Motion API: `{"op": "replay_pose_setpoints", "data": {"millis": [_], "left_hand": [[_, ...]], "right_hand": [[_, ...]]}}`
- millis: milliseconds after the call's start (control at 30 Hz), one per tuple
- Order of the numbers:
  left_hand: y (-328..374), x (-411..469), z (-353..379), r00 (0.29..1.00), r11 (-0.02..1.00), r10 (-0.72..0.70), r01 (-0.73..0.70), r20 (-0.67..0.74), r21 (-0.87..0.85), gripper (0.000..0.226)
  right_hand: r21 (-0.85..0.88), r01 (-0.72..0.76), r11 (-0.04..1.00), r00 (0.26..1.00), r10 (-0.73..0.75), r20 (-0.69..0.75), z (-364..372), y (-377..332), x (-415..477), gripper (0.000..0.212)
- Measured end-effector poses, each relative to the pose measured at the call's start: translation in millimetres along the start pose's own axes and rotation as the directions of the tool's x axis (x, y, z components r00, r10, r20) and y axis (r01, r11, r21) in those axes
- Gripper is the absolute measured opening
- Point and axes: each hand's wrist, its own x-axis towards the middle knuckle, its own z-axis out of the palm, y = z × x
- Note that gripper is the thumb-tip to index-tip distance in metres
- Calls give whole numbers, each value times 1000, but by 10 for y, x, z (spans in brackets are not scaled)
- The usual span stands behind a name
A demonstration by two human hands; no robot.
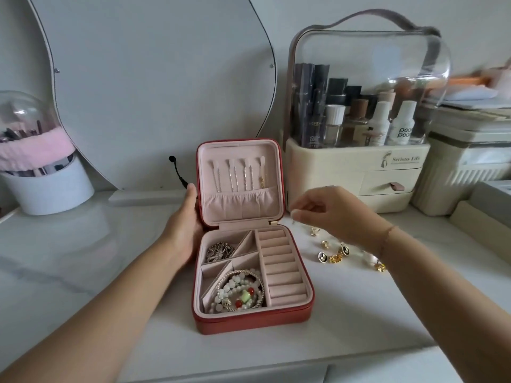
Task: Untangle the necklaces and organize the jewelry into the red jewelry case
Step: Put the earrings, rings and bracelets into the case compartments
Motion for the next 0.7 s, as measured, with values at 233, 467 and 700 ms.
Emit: {"op": "replay_pose_setpoints", "data": {"millis": [233,467,700], "left_hand": [[3,20,11,997,999,-10,14,71,-49,49],[0,63,2,995,999,-13,17,102,-42,51],[14,29,25,994,999,28,-26,110,-22,47]], "right_hand": [[108,87,990,991,-97,94,390,-99,114,9],[5,152,988,988,-152,-2,524,-54,108,9],[-15,154,988,987,-155,-37,581,-44,95,9]]}}
